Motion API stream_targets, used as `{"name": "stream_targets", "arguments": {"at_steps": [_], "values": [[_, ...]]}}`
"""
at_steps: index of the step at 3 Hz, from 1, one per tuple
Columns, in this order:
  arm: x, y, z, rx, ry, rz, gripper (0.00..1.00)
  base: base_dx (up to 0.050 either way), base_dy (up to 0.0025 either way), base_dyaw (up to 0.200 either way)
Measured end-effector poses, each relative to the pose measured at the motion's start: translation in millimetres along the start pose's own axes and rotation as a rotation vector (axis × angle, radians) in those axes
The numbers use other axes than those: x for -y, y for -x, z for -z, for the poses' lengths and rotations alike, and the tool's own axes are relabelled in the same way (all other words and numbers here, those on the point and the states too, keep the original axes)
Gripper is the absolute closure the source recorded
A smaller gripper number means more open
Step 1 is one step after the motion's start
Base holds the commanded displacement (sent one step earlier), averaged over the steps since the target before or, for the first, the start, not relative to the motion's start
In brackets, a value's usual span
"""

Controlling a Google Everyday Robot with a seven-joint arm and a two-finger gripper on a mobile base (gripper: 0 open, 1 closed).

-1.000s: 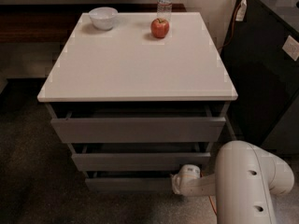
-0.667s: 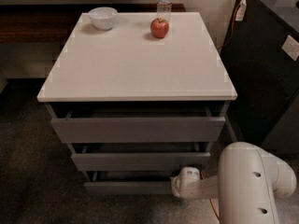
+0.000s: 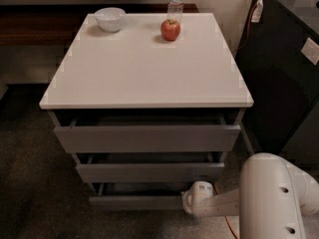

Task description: Pick coke can from bottom drawer and place on counter

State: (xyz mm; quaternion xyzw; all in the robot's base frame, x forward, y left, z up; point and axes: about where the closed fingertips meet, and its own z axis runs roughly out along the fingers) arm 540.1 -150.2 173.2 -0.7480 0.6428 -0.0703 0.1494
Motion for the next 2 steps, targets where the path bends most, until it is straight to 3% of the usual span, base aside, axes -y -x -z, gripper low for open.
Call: {"name": "stream_targets", "arguments": {"at_steps": [2], "values": [[-5.3, 5.2, 3.9, 0.005, 0.005, 0.008, 1.0, 0.0, 0.0, 0.0]]}}
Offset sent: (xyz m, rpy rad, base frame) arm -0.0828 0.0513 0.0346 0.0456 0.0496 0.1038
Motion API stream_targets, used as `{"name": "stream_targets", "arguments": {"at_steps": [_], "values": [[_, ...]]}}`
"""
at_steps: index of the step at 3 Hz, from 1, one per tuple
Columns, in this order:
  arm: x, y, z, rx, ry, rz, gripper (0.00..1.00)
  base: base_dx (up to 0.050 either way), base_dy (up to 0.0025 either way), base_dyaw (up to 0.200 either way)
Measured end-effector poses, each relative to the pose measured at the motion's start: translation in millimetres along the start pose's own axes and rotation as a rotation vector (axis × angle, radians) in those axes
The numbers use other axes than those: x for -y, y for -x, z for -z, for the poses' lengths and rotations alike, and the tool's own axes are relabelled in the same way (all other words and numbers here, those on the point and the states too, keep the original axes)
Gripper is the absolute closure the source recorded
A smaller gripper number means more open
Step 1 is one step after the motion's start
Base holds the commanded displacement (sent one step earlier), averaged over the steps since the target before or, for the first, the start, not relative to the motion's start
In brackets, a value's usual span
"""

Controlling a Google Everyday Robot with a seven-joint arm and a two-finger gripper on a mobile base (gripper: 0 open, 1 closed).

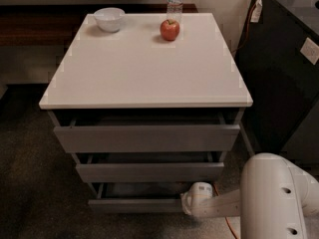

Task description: Pick coke can from bottom drawer and place on counter

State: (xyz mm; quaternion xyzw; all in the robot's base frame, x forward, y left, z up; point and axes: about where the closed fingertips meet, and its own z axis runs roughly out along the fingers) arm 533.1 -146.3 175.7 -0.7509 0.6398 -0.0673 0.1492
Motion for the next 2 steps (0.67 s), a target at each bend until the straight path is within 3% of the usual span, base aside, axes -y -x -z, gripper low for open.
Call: {"name": "stream_targets", "arguments": {"at_steps": [1, 2], "values": [[-14.6, 13.7, 7.0, 0.019, 0.022, 0.016, 1.0, 0.0, 0.0, 0.0], [-14.0, 13.9, 8.8, 0.019, 0.022, 0.016, 1.0, 0.0, 0.0, 0.0]]}}
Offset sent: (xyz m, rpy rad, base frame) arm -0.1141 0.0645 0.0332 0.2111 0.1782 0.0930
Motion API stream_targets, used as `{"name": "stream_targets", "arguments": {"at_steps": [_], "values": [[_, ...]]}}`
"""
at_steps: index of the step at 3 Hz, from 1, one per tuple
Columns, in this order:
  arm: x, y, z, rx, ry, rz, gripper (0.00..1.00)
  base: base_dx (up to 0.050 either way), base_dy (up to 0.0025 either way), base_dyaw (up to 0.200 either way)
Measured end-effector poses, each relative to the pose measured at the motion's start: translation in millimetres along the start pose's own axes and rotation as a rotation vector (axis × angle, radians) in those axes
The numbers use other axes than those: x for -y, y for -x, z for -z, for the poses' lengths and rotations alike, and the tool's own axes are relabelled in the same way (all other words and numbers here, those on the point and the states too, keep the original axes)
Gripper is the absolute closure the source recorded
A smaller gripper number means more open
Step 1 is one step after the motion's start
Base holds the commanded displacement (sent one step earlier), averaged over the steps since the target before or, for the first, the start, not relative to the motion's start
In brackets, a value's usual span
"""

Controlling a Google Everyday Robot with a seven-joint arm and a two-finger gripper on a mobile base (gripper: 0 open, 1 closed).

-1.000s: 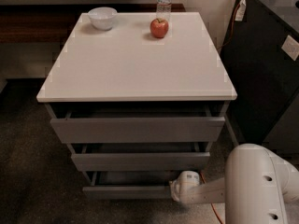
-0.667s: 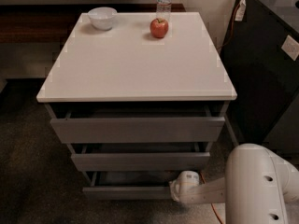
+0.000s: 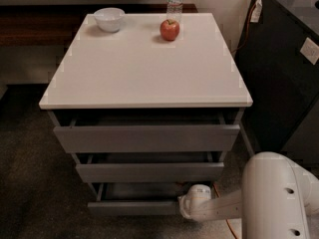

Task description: Pick coke can from bottom drawer and place on counter

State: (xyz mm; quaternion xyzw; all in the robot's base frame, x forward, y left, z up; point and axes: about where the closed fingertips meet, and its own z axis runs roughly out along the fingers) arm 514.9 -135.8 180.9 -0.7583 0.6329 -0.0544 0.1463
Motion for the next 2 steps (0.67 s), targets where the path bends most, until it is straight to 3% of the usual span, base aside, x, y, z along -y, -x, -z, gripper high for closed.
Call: {"name": "stream_targets", "arguments": {"at_steps": [1, 2], "values": [[-24.5, 23.0, 11.0, 0.08, 0.047, -0.016, 1.0, 0.0, 0.0, 0.0], [-27.7, 27.2, 15.5, 0.093, 0.054, -0.019, 1.0, 0.0, 0.0, 0.0]]}}
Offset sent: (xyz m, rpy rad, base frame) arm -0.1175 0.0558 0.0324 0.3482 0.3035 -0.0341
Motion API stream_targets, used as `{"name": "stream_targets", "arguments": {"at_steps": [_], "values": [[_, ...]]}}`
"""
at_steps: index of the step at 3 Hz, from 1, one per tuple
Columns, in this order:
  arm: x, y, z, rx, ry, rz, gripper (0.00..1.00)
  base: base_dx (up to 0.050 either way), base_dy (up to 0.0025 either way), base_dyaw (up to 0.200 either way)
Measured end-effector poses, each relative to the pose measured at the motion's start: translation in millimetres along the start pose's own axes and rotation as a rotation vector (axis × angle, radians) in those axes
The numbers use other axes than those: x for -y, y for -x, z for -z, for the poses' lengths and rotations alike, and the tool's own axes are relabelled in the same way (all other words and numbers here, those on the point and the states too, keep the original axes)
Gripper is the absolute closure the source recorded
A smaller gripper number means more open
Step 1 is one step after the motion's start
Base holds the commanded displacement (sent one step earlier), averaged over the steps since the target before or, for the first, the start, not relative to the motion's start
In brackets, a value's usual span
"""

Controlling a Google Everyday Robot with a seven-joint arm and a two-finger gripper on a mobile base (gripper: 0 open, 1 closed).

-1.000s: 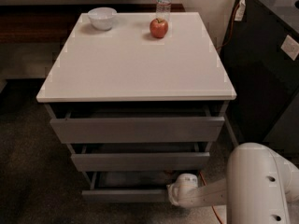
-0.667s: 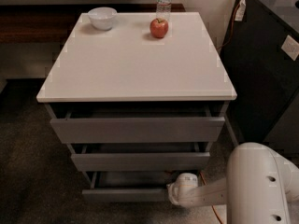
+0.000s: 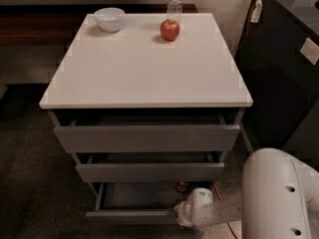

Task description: Pick coke can from bottom drawer and place on counter

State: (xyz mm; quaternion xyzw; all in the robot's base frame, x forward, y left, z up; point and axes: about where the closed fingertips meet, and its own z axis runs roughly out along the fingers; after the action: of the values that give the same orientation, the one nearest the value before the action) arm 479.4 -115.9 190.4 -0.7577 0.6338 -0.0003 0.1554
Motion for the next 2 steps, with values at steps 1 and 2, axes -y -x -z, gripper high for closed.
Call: {"name": "stream_targets", "arguments": {"at_steps": [1, 2], "values": [[0.8, 0.7, 3.4, 0.0, 0.0, 0.0, 1.0, 0.0, 0.0, 0.0], [-8.0, 6.4, 5.2, 0.027, 0.019, -0.022, 1.0, 0.0, 0.0, 0.0]]}}
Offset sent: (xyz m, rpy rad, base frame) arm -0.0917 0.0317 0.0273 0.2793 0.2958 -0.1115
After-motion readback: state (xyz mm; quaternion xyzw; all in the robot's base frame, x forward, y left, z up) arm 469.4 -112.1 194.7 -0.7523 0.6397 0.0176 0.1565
